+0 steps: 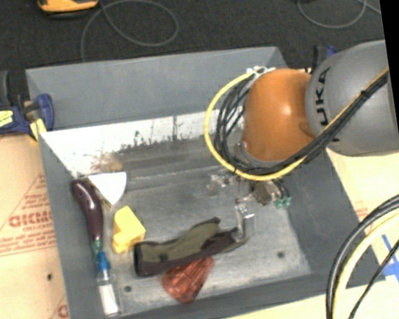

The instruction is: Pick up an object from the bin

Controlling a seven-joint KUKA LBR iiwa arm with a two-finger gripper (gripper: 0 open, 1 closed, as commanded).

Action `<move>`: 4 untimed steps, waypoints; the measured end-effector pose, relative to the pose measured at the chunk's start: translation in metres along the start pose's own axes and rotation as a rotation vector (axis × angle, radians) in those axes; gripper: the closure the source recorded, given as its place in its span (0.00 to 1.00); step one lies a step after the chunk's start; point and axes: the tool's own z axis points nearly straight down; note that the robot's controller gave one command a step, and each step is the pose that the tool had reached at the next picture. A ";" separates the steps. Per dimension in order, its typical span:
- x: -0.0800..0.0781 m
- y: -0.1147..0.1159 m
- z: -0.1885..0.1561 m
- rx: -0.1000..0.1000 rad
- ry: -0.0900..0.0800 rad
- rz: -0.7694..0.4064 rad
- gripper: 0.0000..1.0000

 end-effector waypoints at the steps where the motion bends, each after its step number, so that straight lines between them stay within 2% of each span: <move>1: 0.052 0.012 0.063 0.000 -0.010 -0.127 1.00; 4: 0.052 0.012 0.063 0.000 -0.010 -0.125 1.00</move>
Offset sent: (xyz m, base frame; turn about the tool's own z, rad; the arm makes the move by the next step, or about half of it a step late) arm 0.0000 0.0000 0.0000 0.0000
